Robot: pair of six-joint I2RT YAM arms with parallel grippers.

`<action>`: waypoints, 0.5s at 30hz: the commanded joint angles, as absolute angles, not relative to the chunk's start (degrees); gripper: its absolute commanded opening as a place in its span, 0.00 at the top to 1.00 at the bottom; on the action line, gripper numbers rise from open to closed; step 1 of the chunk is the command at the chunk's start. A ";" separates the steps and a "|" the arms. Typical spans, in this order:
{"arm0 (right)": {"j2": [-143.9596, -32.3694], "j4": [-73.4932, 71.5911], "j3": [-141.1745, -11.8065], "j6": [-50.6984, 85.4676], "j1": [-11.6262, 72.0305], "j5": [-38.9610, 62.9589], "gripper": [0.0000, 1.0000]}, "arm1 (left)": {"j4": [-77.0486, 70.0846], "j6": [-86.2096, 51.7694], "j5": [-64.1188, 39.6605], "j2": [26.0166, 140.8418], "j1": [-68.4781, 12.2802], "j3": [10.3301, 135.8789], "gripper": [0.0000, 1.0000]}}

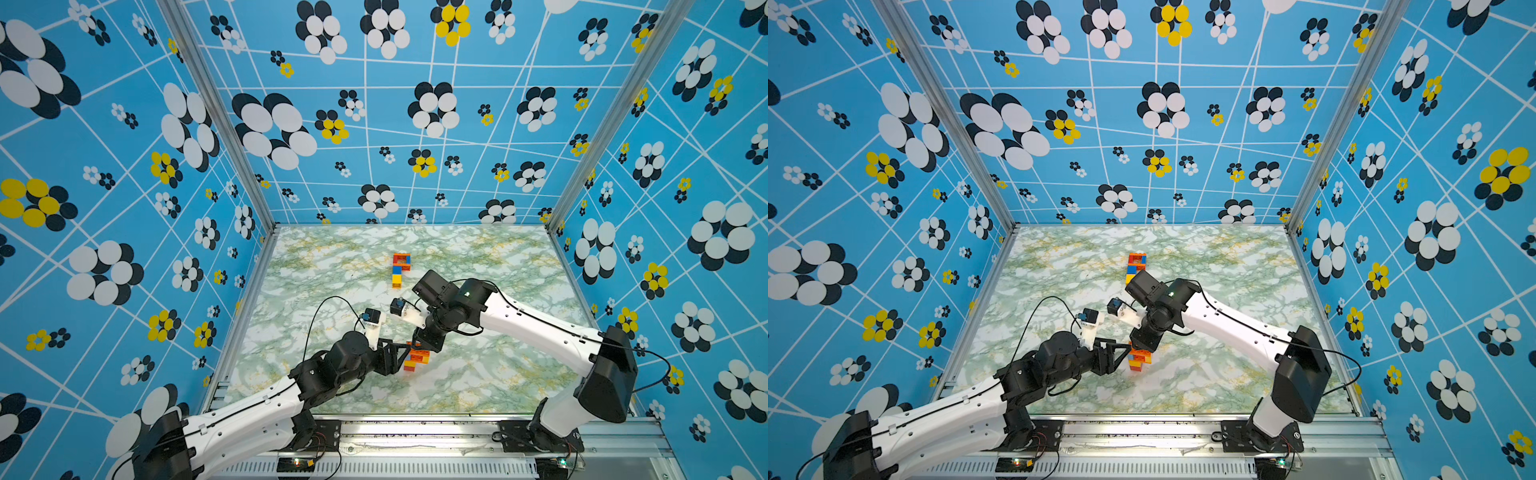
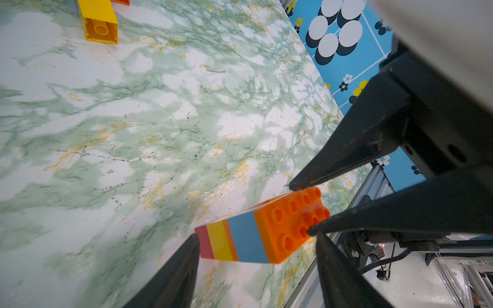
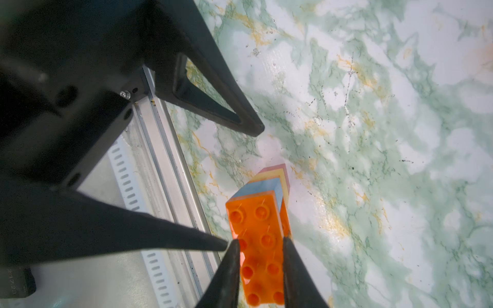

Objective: Assemble the letter p with lego
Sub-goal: Assemble the lego brick with the lego brick.

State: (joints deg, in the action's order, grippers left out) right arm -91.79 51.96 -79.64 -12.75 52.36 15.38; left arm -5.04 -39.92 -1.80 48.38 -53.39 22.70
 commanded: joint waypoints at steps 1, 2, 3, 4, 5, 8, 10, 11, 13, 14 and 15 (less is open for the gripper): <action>-92.37 51.35 -78.86 -12.13 51.82 16.26 0.72 | -7.69 -40.19 -0.85 49.58 -53.72 24.41 0.33; -92.43 51.33 -78.77 -12.13 51.85 16.20 0.73 | -7.94 -40.19 -0.90 50.04 -53.71 24.52 0.33; -92.47 51.33 -78.77 -12.13 51.84 16.17 0.73 | -8.23 -40.18 -0.94 50.39 -53.70 24.55 0.34; -92.56 51.31 -78.67 -12.24 51.76 16.17 0.73 | -8.38 -40.13 -1.04 50.85 -53.82 24.70 0.35; -92.59 51.25 -78.58 -12.24 51.77 16.08 0.73 | -8.52 -40.05 -1.01 51.21 -53.79 24.81 0.36; -92.62 51.12 -78.27 -12.34 51.73 15.91 0.72 | -8.56 -39.82 -0.97 52.24 -53.80 24.98 0.39; -92.82 51.01 -77.90 -12.52 51.68 15.91 0.73 | -8.54 -39.69 -1.13 52.85 -53.89 25.13 0.41; -93.00 51.01 -77.81 -12.56 51.68 15.91 0.73 | -8.52 -39.68 -1.09 53.07 -53.88 25.04 0.42; -93.38 51.19 -77.52 -12.75 51.67 15.93 0.75 | -8.42 -39.59 -1.10 53.47 -53.97 24.85 0.44; -93.47 51.17 -77.20 -12.87 51.68 15.95 0.76 | -8.37 -39.61 -1.08 53.61 -54.05 24.80 0.45; -93.57 50.99 -76.88 -12.94 51.69 15.91 0.76 | -8.25 -39.50 -1.01 53.70 -54.11 24.65 0.46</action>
State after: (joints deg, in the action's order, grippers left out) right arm -92.31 51.40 -78.24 -12.82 51.92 15.57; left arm -7.62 -39.88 -1.63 53.19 -53.63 23.44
